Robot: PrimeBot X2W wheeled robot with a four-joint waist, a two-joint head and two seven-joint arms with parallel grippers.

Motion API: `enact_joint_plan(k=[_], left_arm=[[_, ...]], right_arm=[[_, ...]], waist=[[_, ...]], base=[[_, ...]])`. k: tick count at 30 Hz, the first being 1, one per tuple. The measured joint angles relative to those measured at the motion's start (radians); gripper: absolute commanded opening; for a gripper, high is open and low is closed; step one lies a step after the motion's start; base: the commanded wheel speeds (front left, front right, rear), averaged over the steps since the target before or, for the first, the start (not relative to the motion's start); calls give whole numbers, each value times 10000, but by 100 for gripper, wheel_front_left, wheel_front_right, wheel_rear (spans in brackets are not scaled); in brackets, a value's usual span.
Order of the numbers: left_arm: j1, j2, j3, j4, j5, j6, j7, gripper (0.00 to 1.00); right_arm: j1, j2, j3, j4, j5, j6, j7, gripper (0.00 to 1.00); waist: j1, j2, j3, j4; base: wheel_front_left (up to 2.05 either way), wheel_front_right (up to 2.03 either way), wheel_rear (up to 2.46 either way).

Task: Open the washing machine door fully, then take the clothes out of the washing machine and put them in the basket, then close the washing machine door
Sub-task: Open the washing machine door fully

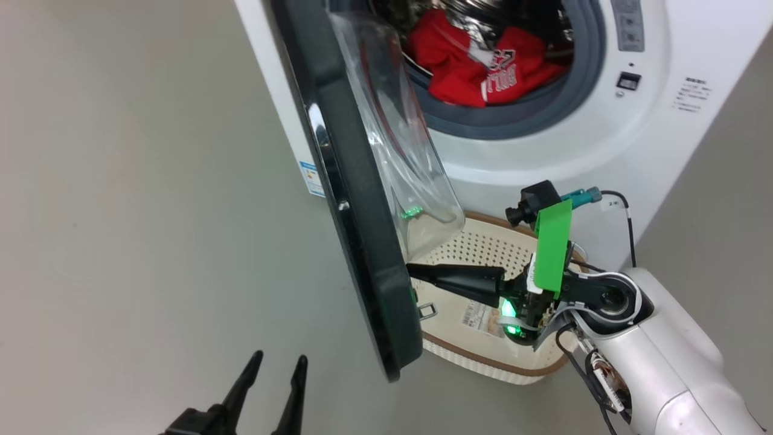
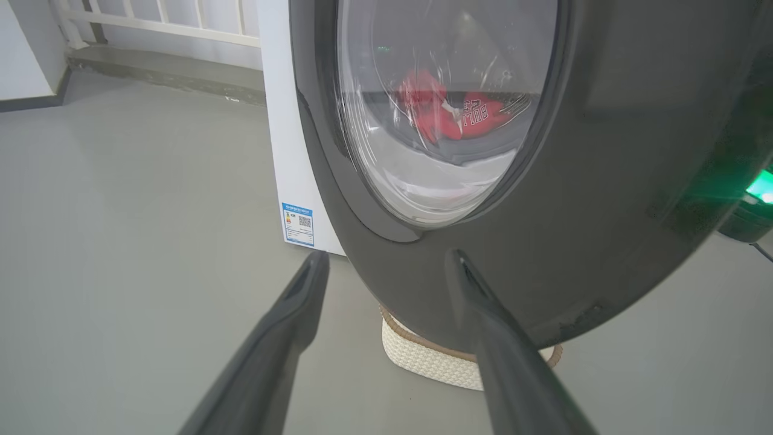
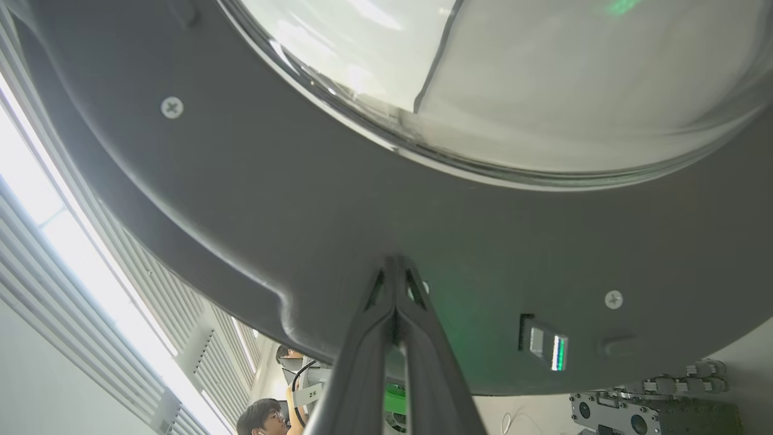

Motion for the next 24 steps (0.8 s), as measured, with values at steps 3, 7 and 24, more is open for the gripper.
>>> enact_joint_plan(k=[3, 7, 24], left_arm=[[91, 2, 157, -142, 2, 134, 0, 100], [178, 2, 236, -259, 2, 148, 0, 100], [206, 2, 489, -569, 2, 314, 0, 100]], right_arm=[[16, 10, 117, -17, 42, 0, 15, 0], [15, 19, 378, -90, 234, 0, 81, 0], [-110, 48, 1639, -410, 1172, 0, -556, 0]], waist=[[0, 0, -98, 165], [0, 0, -135, 265], [0, 0, -97, 374]], base=[[0, 0, 0], [0, 0, 0], [0, 0, 0]])
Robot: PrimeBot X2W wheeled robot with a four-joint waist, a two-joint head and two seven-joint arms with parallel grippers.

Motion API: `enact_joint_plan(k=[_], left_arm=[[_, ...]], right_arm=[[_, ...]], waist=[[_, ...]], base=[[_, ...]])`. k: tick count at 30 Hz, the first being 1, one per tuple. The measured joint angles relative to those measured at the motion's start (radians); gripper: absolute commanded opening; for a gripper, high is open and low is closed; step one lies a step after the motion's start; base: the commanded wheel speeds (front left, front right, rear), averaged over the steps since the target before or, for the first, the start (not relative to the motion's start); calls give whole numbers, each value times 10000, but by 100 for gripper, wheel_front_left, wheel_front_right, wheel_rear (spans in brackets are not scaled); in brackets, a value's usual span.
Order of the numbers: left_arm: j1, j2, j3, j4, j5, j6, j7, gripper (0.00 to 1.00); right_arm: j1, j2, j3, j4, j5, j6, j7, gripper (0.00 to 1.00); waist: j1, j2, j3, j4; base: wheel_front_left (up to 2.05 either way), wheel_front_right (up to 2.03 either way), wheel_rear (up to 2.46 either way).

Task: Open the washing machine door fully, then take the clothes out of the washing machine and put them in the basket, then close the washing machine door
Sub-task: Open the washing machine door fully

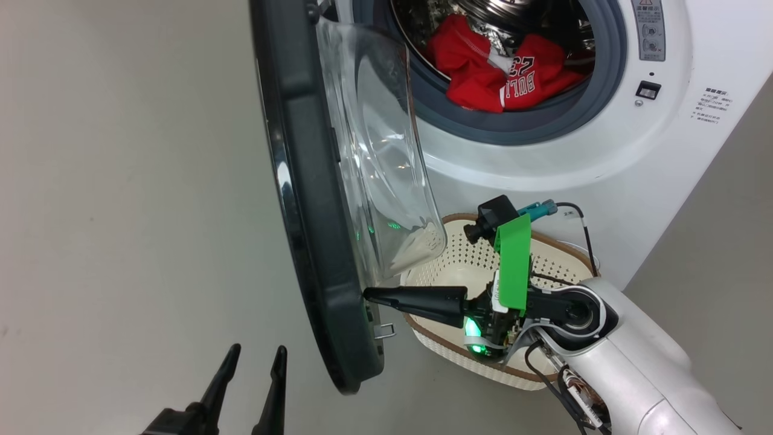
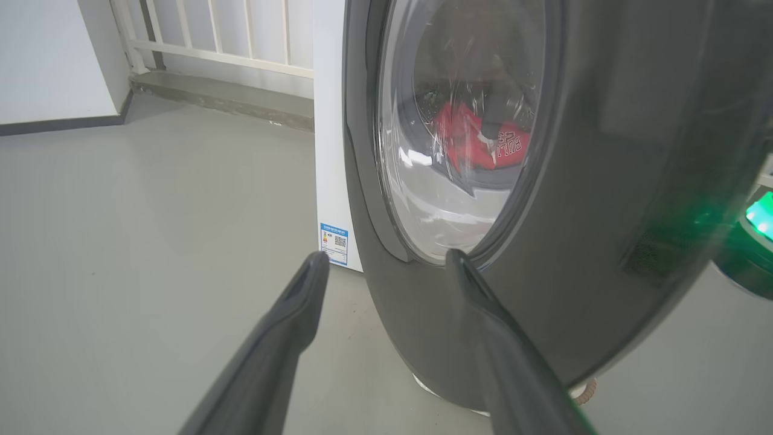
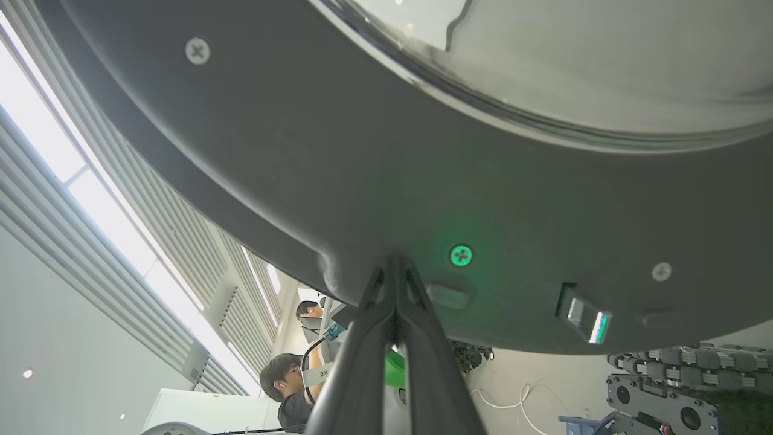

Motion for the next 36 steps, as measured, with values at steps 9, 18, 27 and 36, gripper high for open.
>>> enact_joint_plan(k=[9, 18, 27, 36], left_arm=[[3, 0, 27, 4, 0, 0, 0, 100], [24, 2, 46, 71, 102, -10, 0, 100], [94, 2, 84, 140, 192, -33, 0, 100], [197, 4, 182, 221, 192, -105, 0, 100]], right_arm=[[44, 75, -213, 21, -740, 0, -625, 100], [1054, 127, -1030, 263, -1726, 0, -1252, 100], [2795, -10, -1987, 98, -2372, 2, -2146, 100], [4081, -336, -2343, -278, -3912, 0, -4036, 100]], waist=[[0, 0, -73, -41], [0, 0, -303, -131], [0, 0, -503, -237], [0, 0, -561, -400]], base=[[0, 0, 0], [0, 0, 0], [0, 0, 0], [0, 0, 0]])
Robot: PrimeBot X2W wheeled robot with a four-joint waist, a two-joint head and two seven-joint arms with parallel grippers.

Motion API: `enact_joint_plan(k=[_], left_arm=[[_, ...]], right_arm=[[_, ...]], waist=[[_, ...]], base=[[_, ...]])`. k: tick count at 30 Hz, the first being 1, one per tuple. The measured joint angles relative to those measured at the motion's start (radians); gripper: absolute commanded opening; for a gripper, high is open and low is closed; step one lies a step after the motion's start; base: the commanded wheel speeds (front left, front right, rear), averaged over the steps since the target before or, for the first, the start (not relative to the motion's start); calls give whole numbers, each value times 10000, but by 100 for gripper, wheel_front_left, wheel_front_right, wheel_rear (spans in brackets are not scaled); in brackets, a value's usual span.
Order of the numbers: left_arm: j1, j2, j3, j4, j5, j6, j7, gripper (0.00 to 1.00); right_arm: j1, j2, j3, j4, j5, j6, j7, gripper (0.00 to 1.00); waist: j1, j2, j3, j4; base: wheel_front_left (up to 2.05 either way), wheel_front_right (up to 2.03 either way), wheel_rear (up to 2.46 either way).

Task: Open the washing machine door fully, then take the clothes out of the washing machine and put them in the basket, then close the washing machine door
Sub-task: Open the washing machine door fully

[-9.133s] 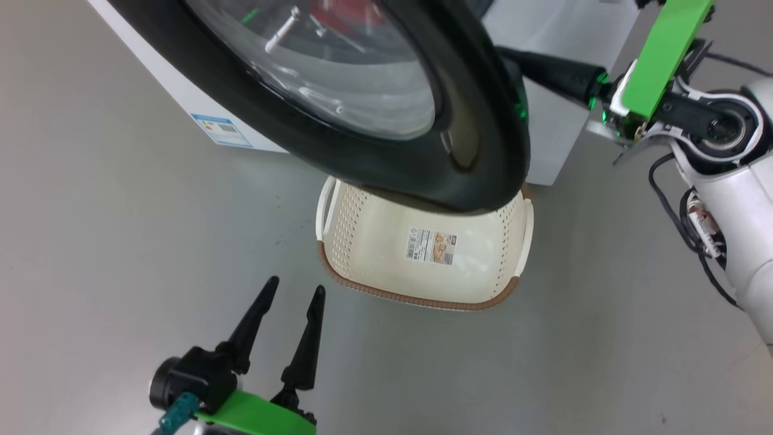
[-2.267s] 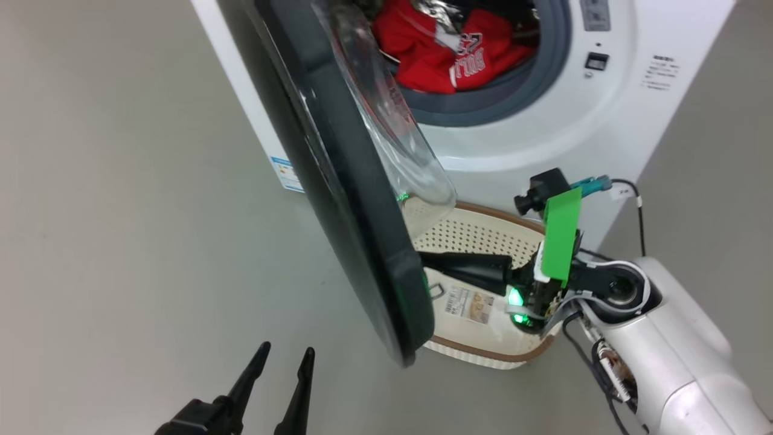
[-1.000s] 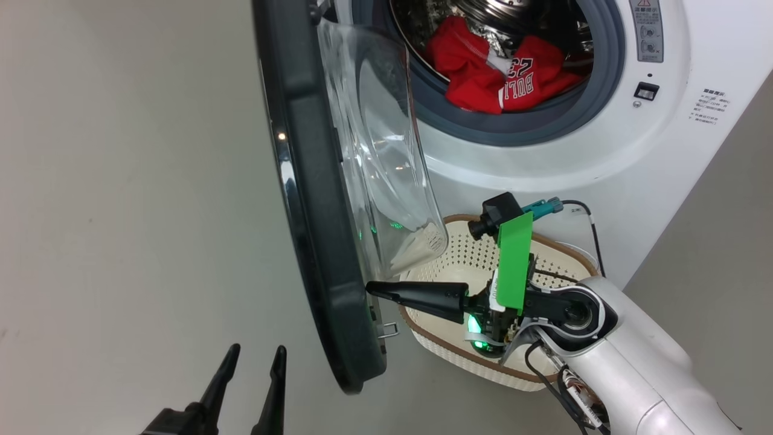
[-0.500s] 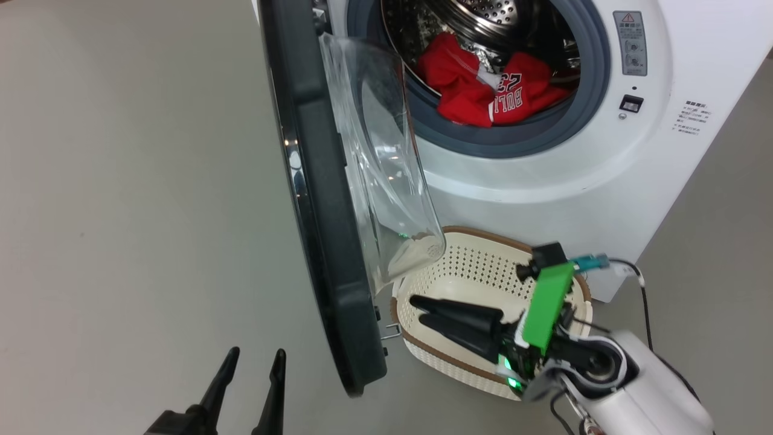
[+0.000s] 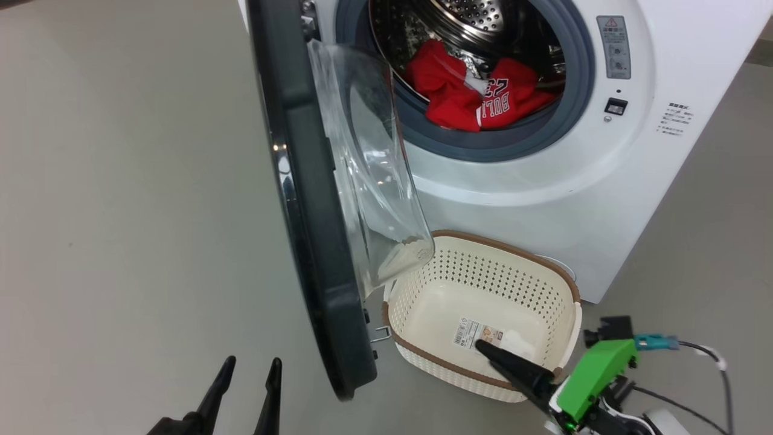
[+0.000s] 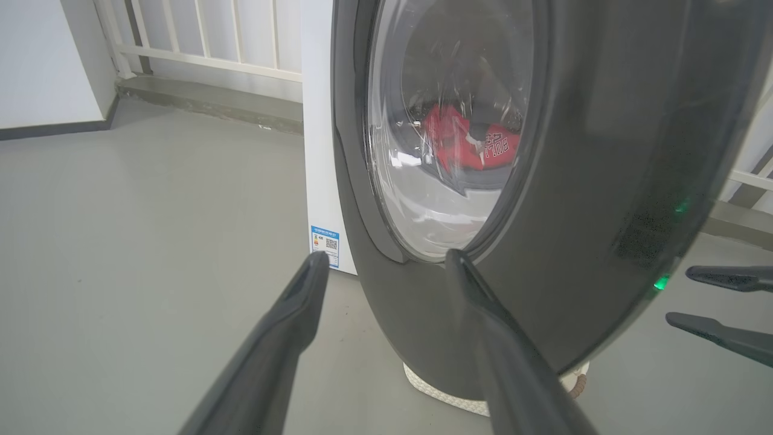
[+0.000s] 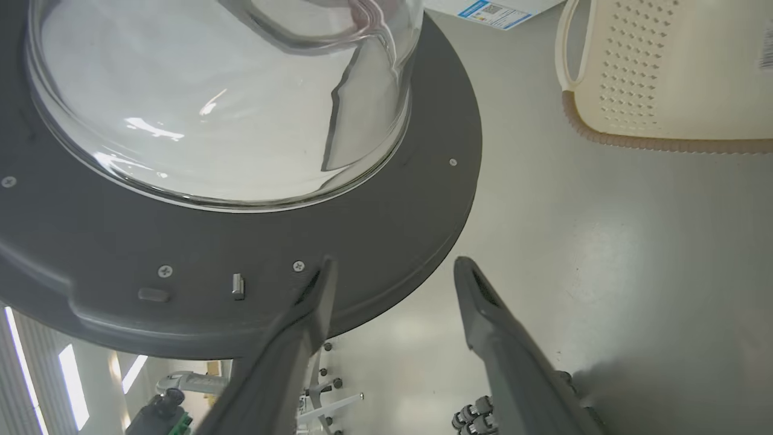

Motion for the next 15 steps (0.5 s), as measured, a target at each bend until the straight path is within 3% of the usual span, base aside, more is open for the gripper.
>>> enact_joint_plan(k=[6, 15], left_arm=[[0, -2, 54, 42, 2, -12, 0, 100], [1, 2, 82, 58, 75, -84, 0, 100]], right_arm=[[164, -587, 734, -159, -1816, 2, -2514, 100], [74, -1716, 3018, -303, -3917, 2, -6627, 100]], waist=[[0, 0, -36, -154], [0, 0, -78, -263]], base=[[0, 0, 0], [0, 0, 0]])
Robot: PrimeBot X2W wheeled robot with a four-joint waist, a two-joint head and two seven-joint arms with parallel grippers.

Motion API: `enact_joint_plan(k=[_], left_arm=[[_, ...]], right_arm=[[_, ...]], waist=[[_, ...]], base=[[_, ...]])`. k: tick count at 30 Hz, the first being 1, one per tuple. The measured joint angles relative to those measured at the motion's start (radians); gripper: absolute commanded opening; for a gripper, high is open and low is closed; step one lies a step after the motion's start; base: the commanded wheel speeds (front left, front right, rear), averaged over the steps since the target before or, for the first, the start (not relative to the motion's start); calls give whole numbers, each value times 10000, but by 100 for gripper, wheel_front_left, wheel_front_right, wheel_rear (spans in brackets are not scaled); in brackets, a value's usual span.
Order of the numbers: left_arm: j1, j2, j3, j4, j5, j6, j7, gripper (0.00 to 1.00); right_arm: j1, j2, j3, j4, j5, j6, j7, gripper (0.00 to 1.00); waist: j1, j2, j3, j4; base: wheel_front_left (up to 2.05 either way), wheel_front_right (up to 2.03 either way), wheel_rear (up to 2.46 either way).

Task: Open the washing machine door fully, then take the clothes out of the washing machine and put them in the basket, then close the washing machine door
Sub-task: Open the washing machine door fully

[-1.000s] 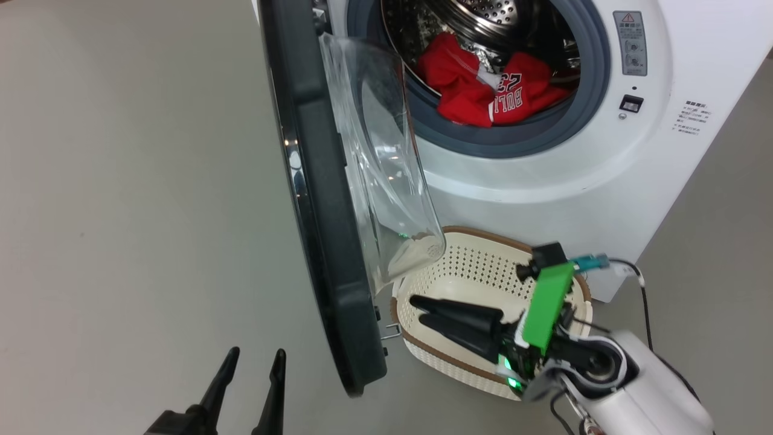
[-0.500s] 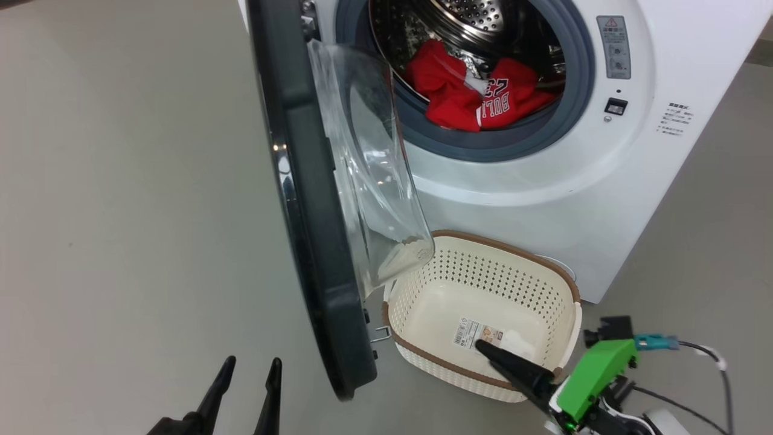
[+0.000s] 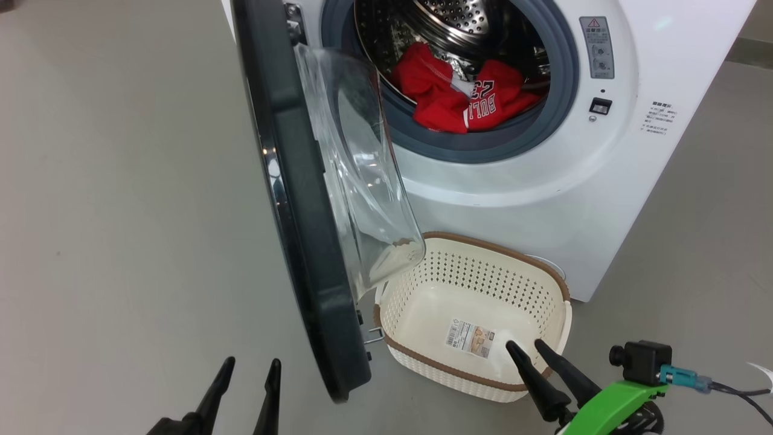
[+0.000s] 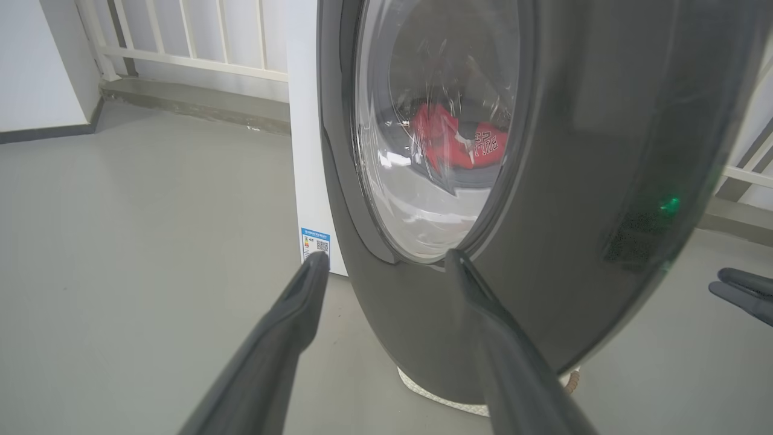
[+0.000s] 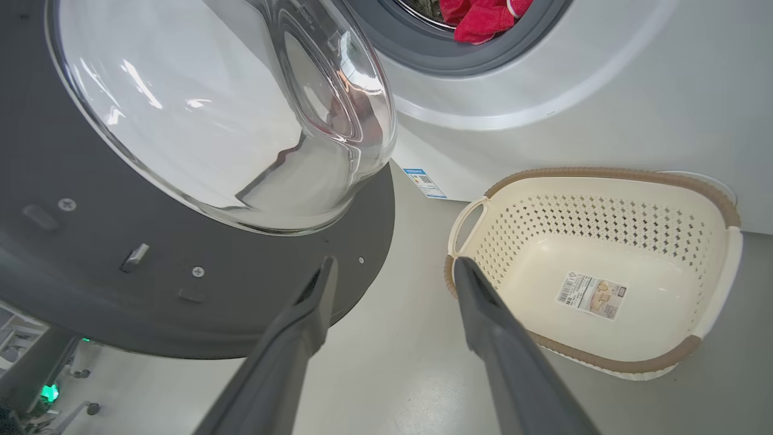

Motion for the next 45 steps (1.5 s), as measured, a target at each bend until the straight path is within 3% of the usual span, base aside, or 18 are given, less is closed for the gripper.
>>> enact_joint_plan(k=[5, 16, 20, 28, 40, 41, 42, 43, 45], left_arm=[[-1, -2, 10, 2, 0, -2, 0, 100], [-1, -2, 46, -13, 0, 0, 0, 100], [-1, -2, 56, -50, 0, 0, 0, 100], [-1, 0, 54, -102, -2, 2, 0, 100], [-1, 0, 86, -201, -10, 13, 0, 100], [-1, 0, 113, -226, -75, 17, 0, 92], [-1, 0, 144, -234, -148, 42, 0, 41], [-2, 0, 182, -267, -203, 46, 0, 0], [-4, -2, 295, -531, -238, 46, 0, 0]], right_arm=[[-259, -238, 188, 337, -1392, 0, -412, 100], [711, 711, -2907, -920, -5935, 2, -420, 100], [1276, 1220, -3919, -1223, -7079, 2, -435, 100], [1859, 1615, -4309, -1258, -7800, 2, -435, 100], [1888, 1741, -4591, -1256, -7958, 2, -435, 100], [1888, 1756, -4604, -1256, -7958, 2, -435, 100], [1888, 1768, -4608, -1256, -7958, 2, -435, 100], [1888, 1778, -4608, -1256, -7958, 2, -435, 100], [1891, 1802, -4612, -1262, -7958, 2, -435, 100]], waist=[[0, 0, 4, -22], [0, 0, 13, -3], [0, 0, 0, 11], [0, 0, 7, 23], [0, 0, -41, -50], [0, 0, -48, -54], [0, 0, -60, -57], [0, 0, -76, -62], [0, 0, -104, -69]], base=[[0, 0, 0], [0, 0, 0], [0, 0, 0], [0, 0, 0], [0, 0, 0], [0, 0, 0], [0, 0, 0], [0, 0, 0], [0, 0, 0]])
